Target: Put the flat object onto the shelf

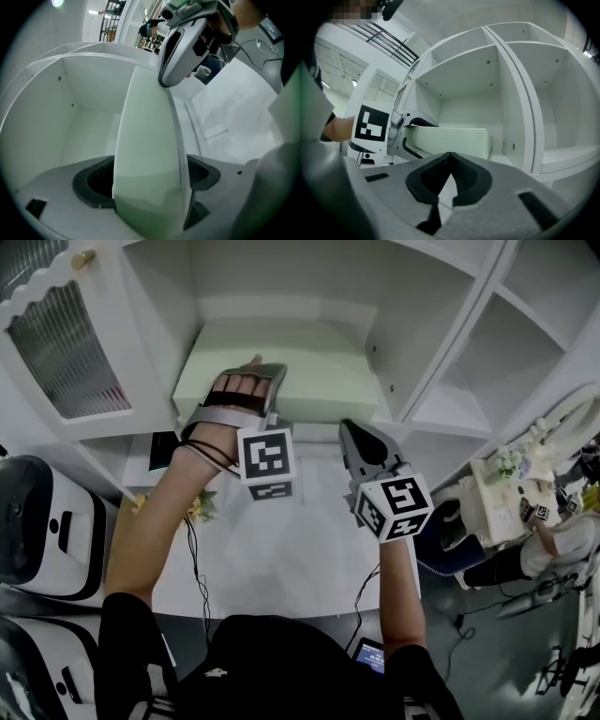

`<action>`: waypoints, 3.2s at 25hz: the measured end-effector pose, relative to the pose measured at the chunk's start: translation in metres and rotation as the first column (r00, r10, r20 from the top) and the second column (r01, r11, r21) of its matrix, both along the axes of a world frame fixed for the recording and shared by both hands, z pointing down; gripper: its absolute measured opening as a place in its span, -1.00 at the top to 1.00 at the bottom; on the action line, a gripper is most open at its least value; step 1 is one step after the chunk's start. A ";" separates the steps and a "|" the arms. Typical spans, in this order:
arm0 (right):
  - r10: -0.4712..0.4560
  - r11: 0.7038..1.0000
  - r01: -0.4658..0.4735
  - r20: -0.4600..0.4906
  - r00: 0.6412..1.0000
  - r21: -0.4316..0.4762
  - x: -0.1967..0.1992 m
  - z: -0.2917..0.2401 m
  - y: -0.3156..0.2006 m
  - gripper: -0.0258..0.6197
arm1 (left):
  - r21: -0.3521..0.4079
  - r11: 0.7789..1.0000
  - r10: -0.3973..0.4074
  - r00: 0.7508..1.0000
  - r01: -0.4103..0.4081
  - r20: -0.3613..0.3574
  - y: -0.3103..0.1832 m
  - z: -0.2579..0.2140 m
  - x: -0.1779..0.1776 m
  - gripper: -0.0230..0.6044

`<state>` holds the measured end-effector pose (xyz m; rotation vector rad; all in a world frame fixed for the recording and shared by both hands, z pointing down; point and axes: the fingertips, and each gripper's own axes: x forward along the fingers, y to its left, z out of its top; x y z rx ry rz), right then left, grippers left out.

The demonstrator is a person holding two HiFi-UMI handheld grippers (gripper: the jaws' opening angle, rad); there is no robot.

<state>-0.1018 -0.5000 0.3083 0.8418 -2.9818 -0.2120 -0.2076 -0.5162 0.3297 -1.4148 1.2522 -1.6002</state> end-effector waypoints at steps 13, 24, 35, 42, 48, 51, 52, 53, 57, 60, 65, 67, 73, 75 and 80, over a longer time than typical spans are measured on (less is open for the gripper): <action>0.006 1.000 -0.006 -0.008 1.000 -0.006 0.007 0.003 0.012 0.92 | 0.087 0.995 0.059 0.998 -0.057 -0.013 0.015 -0.011 0.010 -0.38; 0.006 1.000 -0.006 -0.024 1.000 -0.003 0.020 0.005 0.031 0.92 | 0.141 0.983 0.135 0.984 -0.118 -0.120 0.048 -0.015 0.038 -0.38; -0.002 1.000 0.002 -0.005 1.000 -0.025 0.039 0.010 0.059 0.92 | 0.272 0.956 0.196 0.930 -0.111 -0.311 0.089 -0.028 0.058 -0.37; -0.001 0.999 0.000 -0.008 1.000 -0.038 0.053 0.018 0.076 0.92 | 0.353 0.935 0.213 0.864 -0.044 -0.457 0.120 -0.031 0.062 0.15; 0.004 0.999 -0.005 -0.009 1.000 -0.049 0.067 0.023 0.092 0.92 | 0.400 0.916 0.212 0.811 0.030 -0.546 0.146 -0.029 0.064 0.30; 0.004 0.998 -0.005 -0.006 1.000 -0.056 0.075 0.026 0.102 0.92 | 0.446 0.891 0.224 0.771 0.087 -0.597 0.161 -0.030 0.064 0.53; 0.004 0.998 -0.004 -0.003 1.000 -0.058 0.078 0.027 0.105 0.92 | 0.456 0.884 0.224 0.761 0.105 -0.609 0.166 -0.029 0.064 0.58; 0.002 0.998 -0.003 -0.002 1.000 -0.059 0.081 0.028 0.108 0.92 | 0.462 0.878 0.223 0.752 0.121 -0.620 0.171 -0.027 0.064 0.62; -0.007 0.999 0.006 -0.006 1.000 -0.054 0.089 0.033 0.122 0.92 | 0.472 0.862 0.224 0.697 0.184 -0.681 0.192 -0.027 0.067 0.77; -0.013 0.999 0.013 -0.006 1.000 -0.049 0.094 0.035 0.130 0.92 | 0.467 0.852 0.220 0.646 0.238 -0.731 0.207 -0.025 0.066 0.83; -0.021 0.999 0.020 -0.016 1.000 -0.046 0.098 0.040 0.138 0.92 | 0.441 0.847 0.198 0.593 0.298 -0.780 0.225 -0.014 0.064 0.86; -0.022 0.999 0.021 -0.020 1.000 -0.044 0.098 0.041 0.140 0.92 | 0.441 0.842 0.209 0.566 0.310 -0.797 0.227 -0.012 0.064 0.87; -0.028 0.999 0.027 -0.033 0.999 -0.034 0.093 0.046 0.147 0.92 | 0.425 0.844 0.262 0.441 0.327 -0.859 0.234 -0.012 0.070 0.88; -0.029 0.999 0.028 -0.031 0.999 -0.029 0.088 0.047 0.152 0.92 | 0.412 0.848 0.265 0.406 0.333 -0.874 0.236 -0.008 0.070 0.89; -0.029 0.999 0.029 -0.024 0.999 -0.029 0.069 0.049 0.165 0.92 | 0.370 0.864 0.252 0.343 0.341 -0.905 0.249 -0.002 0.055 0.90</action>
